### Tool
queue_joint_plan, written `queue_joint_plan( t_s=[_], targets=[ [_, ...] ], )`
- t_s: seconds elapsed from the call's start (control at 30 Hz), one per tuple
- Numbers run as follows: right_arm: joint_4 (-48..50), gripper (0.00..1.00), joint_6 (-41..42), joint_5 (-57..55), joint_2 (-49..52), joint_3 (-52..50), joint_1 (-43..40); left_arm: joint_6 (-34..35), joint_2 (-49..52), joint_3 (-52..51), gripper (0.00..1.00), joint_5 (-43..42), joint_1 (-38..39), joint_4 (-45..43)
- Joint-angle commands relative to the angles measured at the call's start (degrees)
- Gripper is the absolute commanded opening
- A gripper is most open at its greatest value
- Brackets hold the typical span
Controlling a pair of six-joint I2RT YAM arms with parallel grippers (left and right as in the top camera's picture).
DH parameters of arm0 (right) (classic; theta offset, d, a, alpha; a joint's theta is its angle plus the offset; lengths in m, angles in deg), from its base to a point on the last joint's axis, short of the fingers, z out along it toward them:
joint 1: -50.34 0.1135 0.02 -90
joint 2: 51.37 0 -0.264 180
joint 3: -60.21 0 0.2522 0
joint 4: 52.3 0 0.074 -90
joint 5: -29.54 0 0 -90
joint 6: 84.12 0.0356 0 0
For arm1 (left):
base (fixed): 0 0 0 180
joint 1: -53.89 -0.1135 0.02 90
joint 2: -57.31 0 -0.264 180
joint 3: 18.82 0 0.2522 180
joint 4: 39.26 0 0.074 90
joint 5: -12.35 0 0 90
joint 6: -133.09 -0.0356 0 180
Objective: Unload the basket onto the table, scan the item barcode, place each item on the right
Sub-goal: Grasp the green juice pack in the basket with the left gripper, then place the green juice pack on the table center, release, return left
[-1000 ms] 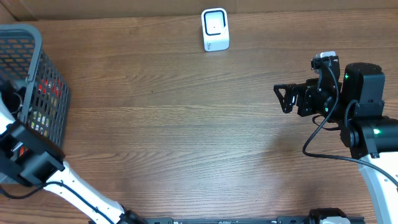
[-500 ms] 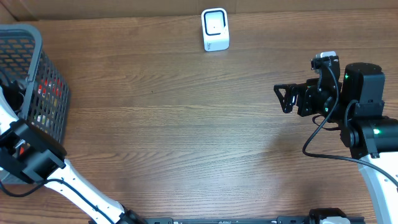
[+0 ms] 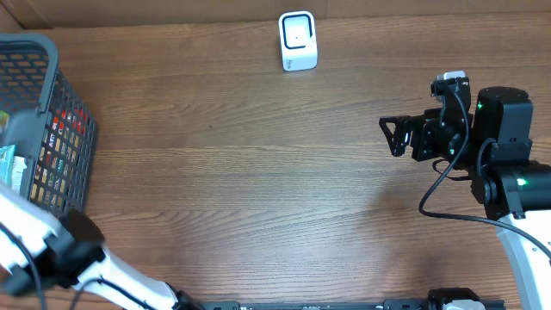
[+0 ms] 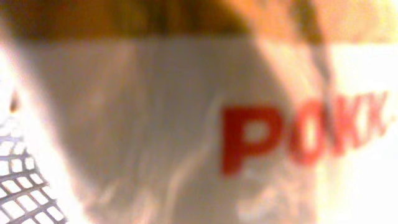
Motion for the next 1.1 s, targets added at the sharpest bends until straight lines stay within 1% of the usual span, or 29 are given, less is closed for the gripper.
queue_joint_plan(
  t_s=[0.0, 0.1, 0.2, 0.4, 0.5, 0.6, 0.73, 0.87, 1.0, 1.03, 1.07],
  targets=[
    [0.3, 1.0, 0.2, -0.3, -0.4, 1.3, 0.1, 0.9, -7.1, 1.8, 0.04, -3.6, 5.6, 1.1],
    [0.3, 1.0, 0.2, -0.3, -0.4, 1.3, 0.1, 0.9, -7.9, 1.7, 0.04, -3.6, 11.7, 3.3],
    [0.3, 1.0, 0.2, -0.3, -0.4, 1.3, 0.1, 0.7, -7.8, -1.0, 0.04, -3.5, 19.3, 3.2],
    [0.3, 1.0, 0.2, -0.3, -0.4, 1.3, 0.1, 0.8, -4.7, -10.2, 0.04, -3.1, 34.2, 2.9],
    [0.3, 1.0, 0.2, -0.3, -0.4, 1.3, 0.1, 0.9, -2.1, -15.5, 0.04, -3.1, 39.8, 2.0],
    [0.3, 1.0, 0.2, -0.3, -0.4, 1.3, 0.1, 3.3, 1.0, -21.9, 0.05, -1.9, 44.9, 1.2],
    [0.3, 1.0, 0.2, -0.3, -0.4, 1.3, 0.1, 6.2, 4.6, -31.3, 0.04, -1.2, 49.8, -4.1],
    [0.3, 1.0, 0.2, -0.3, 0.0, 1.3, 0.1, 9.6, 6.9, -41.8, 0.04, -2.0, 54.2, -14.3],
    [0.1, 1.0, 0.2, -0.3, 1.0, 1.3, 0.1, 12.6, 7.3, -48.1, 0.04, -2.1, 57.2, -20.7],
    [0.0, 1.0, 0.2, -0.3, 1.2, 1.3, 0.1, 13.0, 7.3, -49.2, 0.06, -2.1, 57.9, -21.7],
    [-0.2, 1.0, 0.2, -0.3, 1.6, 1.3, 0.1, 13.3, 7.3, -50.0, 0.1, -2.0, 58.6, -22.3]
  ],
)
